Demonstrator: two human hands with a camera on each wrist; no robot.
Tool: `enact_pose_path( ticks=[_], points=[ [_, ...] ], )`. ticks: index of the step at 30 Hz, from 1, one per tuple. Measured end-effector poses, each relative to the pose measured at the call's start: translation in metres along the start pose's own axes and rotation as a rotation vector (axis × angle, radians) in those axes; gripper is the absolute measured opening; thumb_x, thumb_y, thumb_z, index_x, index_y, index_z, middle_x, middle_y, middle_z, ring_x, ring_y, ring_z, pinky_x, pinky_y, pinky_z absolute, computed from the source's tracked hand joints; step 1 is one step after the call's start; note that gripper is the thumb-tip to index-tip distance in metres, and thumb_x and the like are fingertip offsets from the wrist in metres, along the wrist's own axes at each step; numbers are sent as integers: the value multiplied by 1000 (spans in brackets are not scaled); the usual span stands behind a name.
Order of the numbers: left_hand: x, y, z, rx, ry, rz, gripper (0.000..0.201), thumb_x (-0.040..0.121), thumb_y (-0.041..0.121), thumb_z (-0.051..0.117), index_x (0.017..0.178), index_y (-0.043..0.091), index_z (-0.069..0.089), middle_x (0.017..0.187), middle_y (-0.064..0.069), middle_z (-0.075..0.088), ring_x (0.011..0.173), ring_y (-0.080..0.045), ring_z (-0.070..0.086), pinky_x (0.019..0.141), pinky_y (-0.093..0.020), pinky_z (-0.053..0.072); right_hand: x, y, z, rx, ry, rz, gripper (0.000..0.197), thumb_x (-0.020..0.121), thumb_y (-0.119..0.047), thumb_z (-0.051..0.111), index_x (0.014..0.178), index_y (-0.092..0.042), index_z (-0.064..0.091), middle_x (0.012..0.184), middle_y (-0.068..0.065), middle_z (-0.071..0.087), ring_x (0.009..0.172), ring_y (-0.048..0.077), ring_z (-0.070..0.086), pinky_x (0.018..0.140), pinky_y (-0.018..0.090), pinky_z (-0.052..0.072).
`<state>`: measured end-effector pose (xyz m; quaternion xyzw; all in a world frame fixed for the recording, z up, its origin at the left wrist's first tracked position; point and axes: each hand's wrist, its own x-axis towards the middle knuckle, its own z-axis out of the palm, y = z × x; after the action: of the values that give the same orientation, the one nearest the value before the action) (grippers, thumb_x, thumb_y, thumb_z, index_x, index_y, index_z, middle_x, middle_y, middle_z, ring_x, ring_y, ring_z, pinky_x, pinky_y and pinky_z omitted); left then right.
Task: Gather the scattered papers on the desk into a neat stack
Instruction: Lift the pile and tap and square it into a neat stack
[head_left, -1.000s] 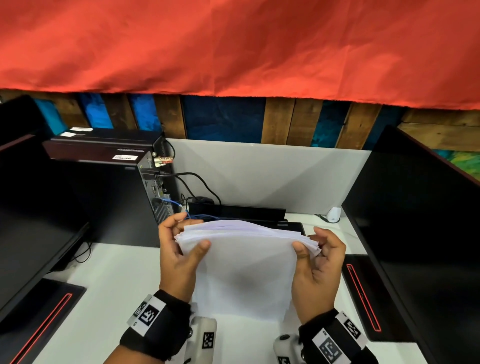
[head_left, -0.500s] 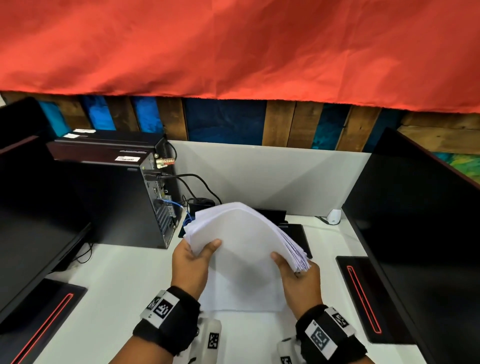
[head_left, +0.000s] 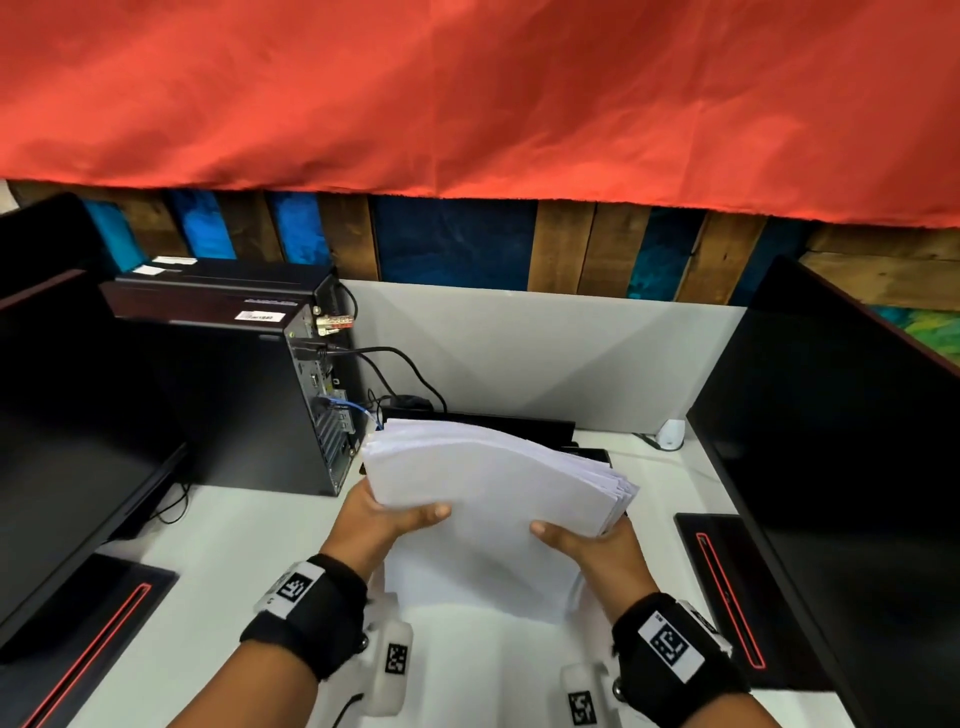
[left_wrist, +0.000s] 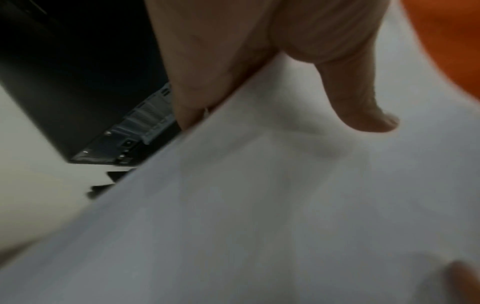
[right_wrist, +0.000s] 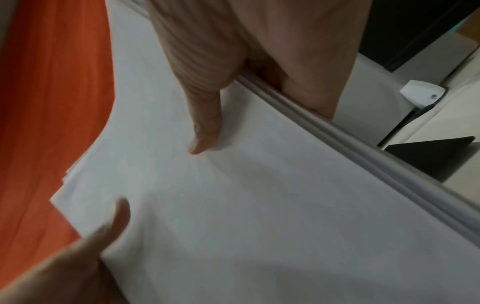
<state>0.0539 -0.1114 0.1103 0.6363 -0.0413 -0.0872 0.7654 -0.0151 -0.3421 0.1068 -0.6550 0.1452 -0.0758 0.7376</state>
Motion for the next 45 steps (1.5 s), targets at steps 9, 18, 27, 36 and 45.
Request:
enact_pose_path(
  ticks=[9,18,27,36,45],
  points=[
    [-1,3,-7,4,-171,-61,82,27,27,96,104,18,70,106,-8,75,100,-22,70,78,-27,58,2,-18,-11,64,-107,-46,53,54,4,85,100,-15,68,95,5,77,90,22,73,64,20,57],
    [2,-4,-2,-35,-82,-22,80,20,32,97,95,14,73,98,-9,77,94,-24,72,71,-26,58,0,-17,1,195,-9,-106,83,30,-27,93,105,-4,66,101,22,71,96,40,68,85,45,55],
    [1,7,7,-52,-14,89,70,42,7,92,107,6,67,101,-8,76,94,-20,73,75,-25,58,-8,-37,10,106,25,-216,37,55,-18,86,89,-12,74,94,10,77,91,22,73,86,36,57],
    [-5,4,18,-84,81,123,51,51,7,86,99,16,70,95,0,77,86,-13,73,69,-22,59,-21,-32,27,88,80,-279,76,43,-44,88,110,-17,63,104,1,73,94,13,71,84,26,57],
    [-10,14,25,-70,2,173,61,53,2,87,110,5,66,104,-6,75,94,-17,72,75,-25,58,-26,-36,22,81,148,-293,60,49,-32,85,104,-22,62,99,-3,71,88,10,70,74,23,59]
  ],
)
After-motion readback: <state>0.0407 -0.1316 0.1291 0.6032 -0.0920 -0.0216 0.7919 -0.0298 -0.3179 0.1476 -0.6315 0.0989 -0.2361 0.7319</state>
